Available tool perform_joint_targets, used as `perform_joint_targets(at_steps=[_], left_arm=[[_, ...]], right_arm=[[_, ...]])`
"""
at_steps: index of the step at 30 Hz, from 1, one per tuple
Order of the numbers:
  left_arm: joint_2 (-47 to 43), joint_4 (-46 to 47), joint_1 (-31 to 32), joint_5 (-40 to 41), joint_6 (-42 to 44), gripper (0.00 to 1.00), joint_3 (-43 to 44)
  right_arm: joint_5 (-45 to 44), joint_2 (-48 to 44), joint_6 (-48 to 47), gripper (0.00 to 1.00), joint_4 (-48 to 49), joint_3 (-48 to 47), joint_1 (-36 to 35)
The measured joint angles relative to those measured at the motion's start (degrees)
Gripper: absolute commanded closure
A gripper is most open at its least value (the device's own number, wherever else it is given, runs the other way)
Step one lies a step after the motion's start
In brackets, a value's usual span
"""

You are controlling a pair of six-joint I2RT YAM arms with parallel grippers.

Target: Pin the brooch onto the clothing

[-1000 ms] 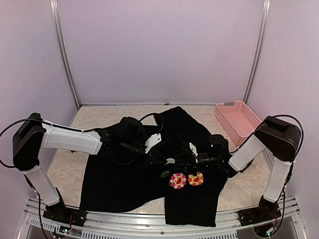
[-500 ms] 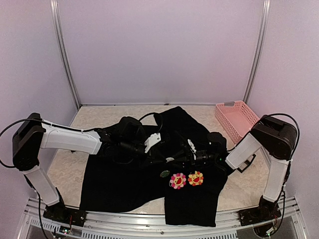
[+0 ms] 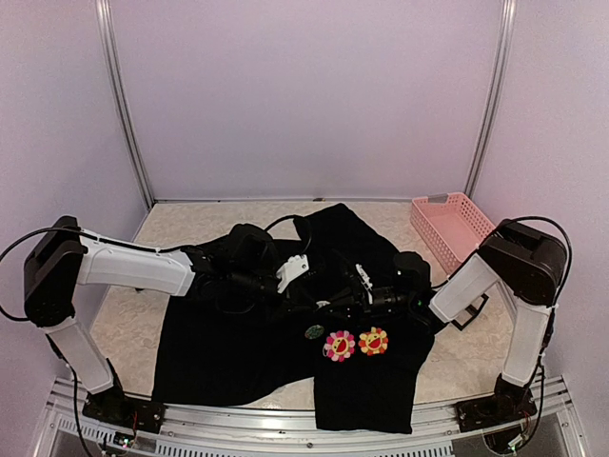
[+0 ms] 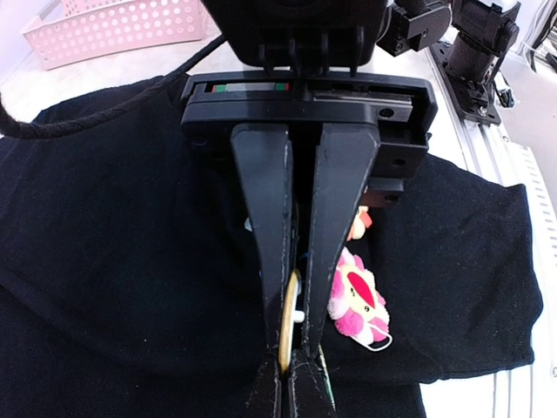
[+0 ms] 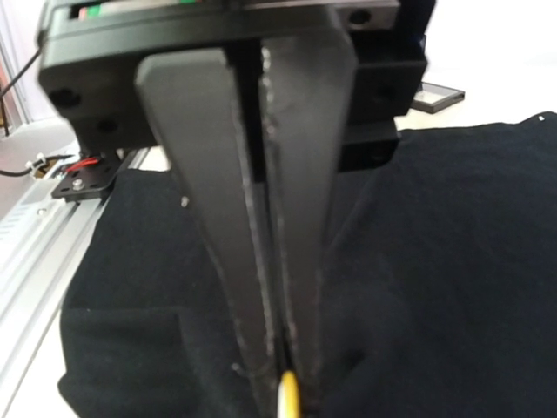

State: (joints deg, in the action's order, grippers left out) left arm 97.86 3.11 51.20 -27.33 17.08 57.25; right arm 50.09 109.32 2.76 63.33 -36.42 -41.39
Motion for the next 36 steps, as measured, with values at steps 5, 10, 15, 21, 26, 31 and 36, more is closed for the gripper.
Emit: perform_joint_targets(at_steps=[5, 10, 15, 21, 26, 31, 36], left_arm=[[0.0, 0.5, 0.2, 0.2, 0.1, 1.00, 0.0], [-0.1, 2.1, 0.4, 0.0, 0.1, 1.00, 0.0], [-2.0, 2.6, 0.6, -0.5, 0.1, 1.00, -1.5], [-2.4, 2.7, 0.6, -0.8, 0.1, 1.00, -1.5], [-2.4, 2.6, 0.6, -0.7, 0.1, 1.00, -1.5], [-2.4, 2.5, 0.6, -0.9, 0.1, 1.00, -1.5], [-2.6, 2.4, 0.6, -1.9, 0.1, 1.00, -1.8]], right_arm=[[0.4, 0.0, 2.1, 1.00, 1.4, 0.5, 0.3], [2.1, 0.0, 4.5, 0.85, 3.8, 1.1, 1.0], [3.0, 0.1, 6.1, 0.76, 6.1, 1.6, 2.3], [3.5, 0.4, 7.2, 0.79, 8.6, 1.8, 2.5], [3.5, 0.7, 7.7, 0.77, 8.9, 1.7, 2.5], [3.5, 1.2, 7.6, 0.57, 9.0, 1.4, 2.6], [5.3, 1.1, 5.4, 0.51, 9.3, 2.3, 3.0]])
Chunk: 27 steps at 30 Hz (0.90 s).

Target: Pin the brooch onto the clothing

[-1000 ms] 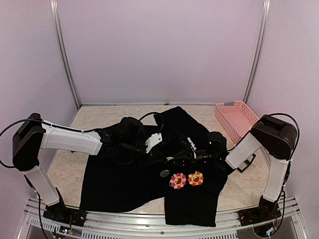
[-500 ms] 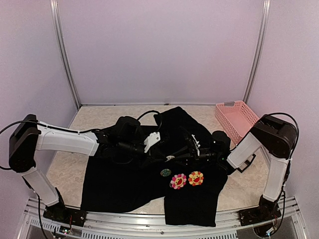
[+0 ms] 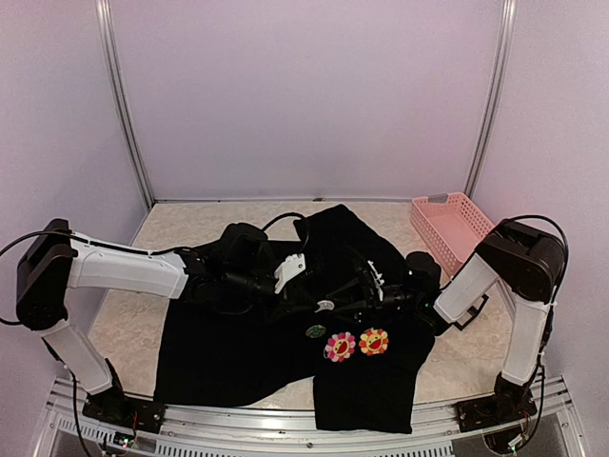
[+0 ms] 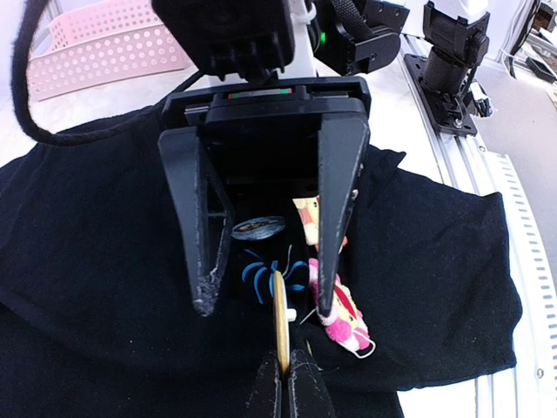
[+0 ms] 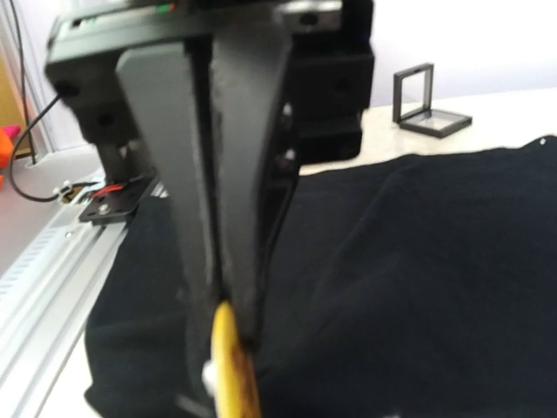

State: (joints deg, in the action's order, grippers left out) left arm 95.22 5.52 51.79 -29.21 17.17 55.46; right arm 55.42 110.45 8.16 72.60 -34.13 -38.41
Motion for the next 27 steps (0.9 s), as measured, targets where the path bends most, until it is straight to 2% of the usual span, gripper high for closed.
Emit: perform_joint_targets(at_steps=[11, 14, 18, 20, 27], left_arm=[[0.0, 0.0, 0.0, -0.6, 0.0, 1.00, 0.0], [0.0, 0.0, 0.0, -0.6, 0.0, 1.00, 0.0], [0.0, 0.0, 0.0, -0.6, 0.0, 1.00, 0.0], [0.0, 0.0, 0.0, -0.6, 0.0, 1.00, 0.0], [0.0, 0.0, 0.0, -0.6, 0.0, 1.00, 0.0]], right_arm=[[2.3, 0.5, -1.0, 0.54, 1.5, 0.7, 0.2], [2.2, 1.4, -0.7, 0.62, 2.2, -0.2, -0.3], [2.0, 2.5, -0.1, 0.78, 3.4, -0.4, -0.5], [2.0, 2.8, 0.4, 0.81, 3.8, -0.4, -0.6], [2.3, 3.2, 1.4, 0.76, 4.5, -0.9, -0.6]])
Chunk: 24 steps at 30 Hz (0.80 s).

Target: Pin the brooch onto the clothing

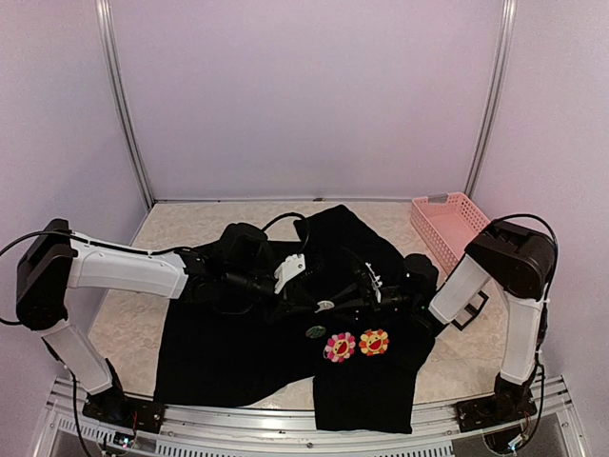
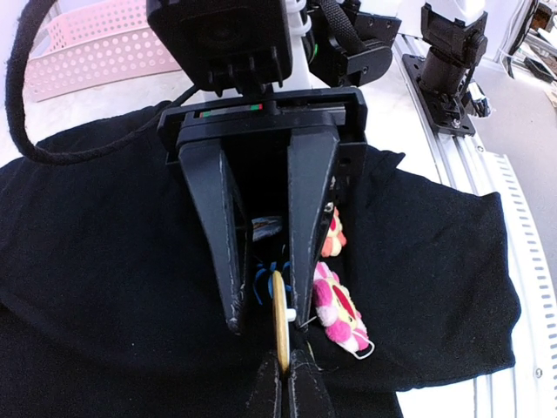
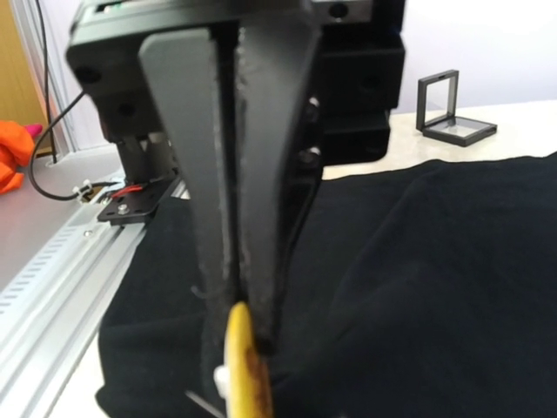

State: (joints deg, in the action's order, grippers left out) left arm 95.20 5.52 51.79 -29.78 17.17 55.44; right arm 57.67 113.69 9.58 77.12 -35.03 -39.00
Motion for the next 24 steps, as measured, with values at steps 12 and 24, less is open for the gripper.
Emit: perform_joint_targets(at_steps=[12, 24], left_arm=[[0.0, 0.0, 0.0, 0.0, 0.0, 1.00, 0.0], [0.0, -0.1, 0.0, 0.5, 0.0, 1.00, 0.0]], right_arm=[[0.0, 0.4, 0.6, 0.72, 0.3, -1.0, -0.7], [-0.3, 0.6, 3.6, 0.84, -0.5, -1.6, -1.0]])
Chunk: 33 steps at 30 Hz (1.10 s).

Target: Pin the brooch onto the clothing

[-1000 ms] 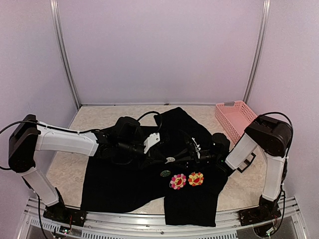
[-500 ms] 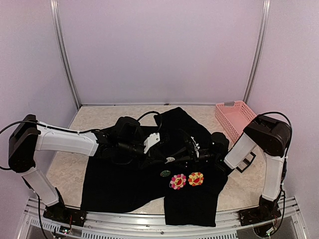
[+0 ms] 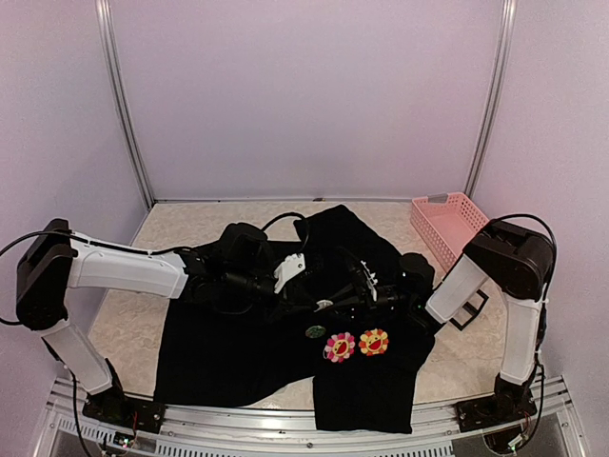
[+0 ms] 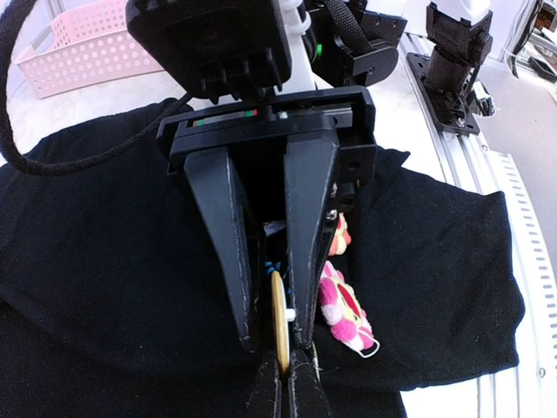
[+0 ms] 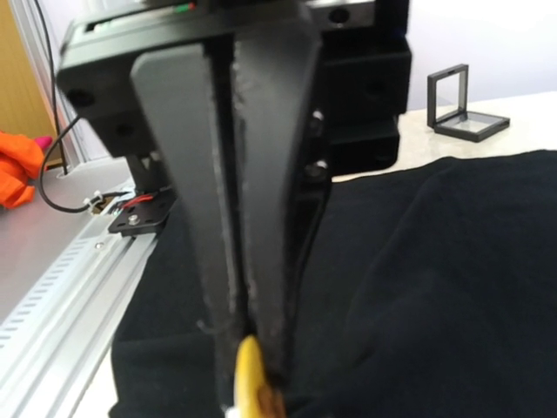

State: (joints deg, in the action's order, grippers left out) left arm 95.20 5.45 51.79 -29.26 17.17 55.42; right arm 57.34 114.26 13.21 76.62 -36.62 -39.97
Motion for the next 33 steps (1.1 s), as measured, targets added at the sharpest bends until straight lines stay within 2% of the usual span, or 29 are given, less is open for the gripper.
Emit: perform_joint_targets(at_steps=[19, 27, 33], left_arm=[[0.0, -0.4, -0.3, 3.0, 0.3, 1.00, 0.0], [0.0, -0.1, -0.4, 3.6, 0.2, 1.00, 0.0], [0.0, 0.0, -0.4, 3.9, 0.2, 1.00, 0.0]], right_arm=[[-3.8, 2.3, 13.4, 0.90, 3.8, -0.4, 0.3], [-4.0, 2.9, 15.4, 0.95, 5.3, -0.4, 0.4], [-4.3, 2.9, 16.2, 0.94, 6.3, 0.2, 0.4]])
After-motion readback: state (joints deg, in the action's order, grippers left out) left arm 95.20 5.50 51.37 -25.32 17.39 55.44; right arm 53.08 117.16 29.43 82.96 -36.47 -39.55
